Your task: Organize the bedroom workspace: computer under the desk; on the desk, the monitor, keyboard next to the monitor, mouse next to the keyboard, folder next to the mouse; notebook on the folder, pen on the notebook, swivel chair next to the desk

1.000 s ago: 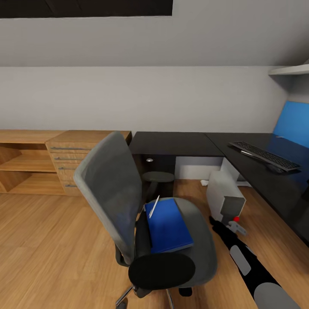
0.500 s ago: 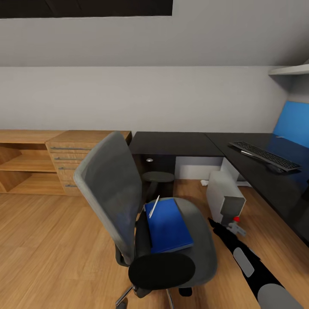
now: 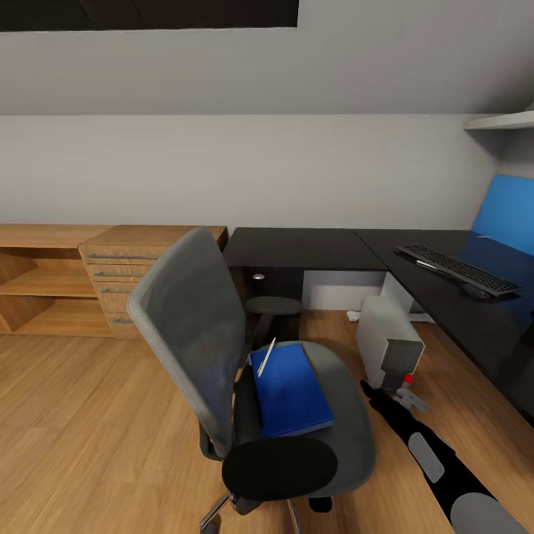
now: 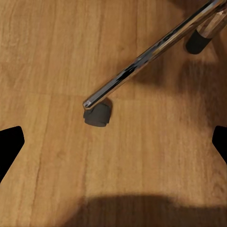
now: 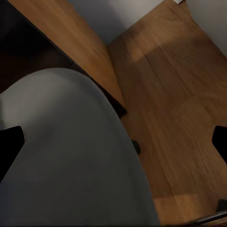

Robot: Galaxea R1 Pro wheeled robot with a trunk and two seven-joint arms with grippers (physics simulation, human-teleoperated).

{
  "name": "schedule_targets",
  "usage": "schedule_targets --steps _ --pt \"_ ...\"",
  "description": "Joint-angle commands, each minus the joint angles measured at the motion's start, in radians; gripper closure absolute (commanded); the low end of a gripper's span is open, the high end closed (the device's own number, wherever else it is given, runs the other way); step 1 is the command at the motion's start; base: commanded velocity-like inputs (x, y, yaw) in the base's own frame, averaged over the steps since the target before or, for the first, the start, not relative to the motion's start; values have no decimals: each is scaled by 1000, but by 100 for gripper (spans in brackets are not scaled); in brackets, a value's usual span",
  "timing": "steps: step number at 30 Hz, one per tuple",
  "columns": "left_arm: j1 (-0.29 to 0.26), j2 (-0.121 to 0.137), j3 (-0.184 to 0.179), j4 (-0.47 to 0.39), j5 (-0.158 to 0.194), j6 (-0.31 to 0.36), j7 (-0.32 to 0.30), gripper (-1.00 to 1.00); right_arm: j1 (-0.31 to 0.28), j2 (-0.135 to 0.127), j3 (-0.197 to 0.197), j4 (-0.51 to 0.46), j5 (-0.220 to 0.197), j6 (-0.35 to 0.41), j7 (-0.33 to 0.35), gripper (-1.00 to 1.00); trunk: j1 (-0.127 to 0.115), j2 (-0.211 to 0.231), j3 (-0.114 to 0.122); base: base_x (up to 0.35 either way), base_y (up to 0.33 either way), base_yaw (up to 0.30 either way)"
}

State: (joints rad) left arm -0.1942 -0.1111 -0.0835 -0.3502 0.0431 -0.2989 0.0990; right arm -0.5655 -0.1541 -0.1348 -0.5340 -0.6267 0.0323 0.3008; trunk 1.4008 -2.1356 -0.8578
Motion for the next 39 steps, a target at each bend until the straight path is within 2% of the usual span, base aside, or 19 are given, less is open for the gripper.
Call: schedule_targets --steps 1,7,24,39 --pt "-1 1 -9 1 4 -3 8 -100 -1 0 -3 1 -9 8 11 -100 0 0 -1 0 0 0" --pt "-1 1 -9 1 4 -3 8 -100 -1 0 -3 5 -9 31 68 -100 0 0 -1 0 0 0" --pt "-1 1 -9 2 4 -3 8 -100 -1 1 -2 43 -8 35 142 -100 0 0 -1 0 0 0" --pt "-1 1 -9 1 4 -3 8 -100 -1 7 0 62 -7 35 157 -100 0 0 -1 0 0 0"
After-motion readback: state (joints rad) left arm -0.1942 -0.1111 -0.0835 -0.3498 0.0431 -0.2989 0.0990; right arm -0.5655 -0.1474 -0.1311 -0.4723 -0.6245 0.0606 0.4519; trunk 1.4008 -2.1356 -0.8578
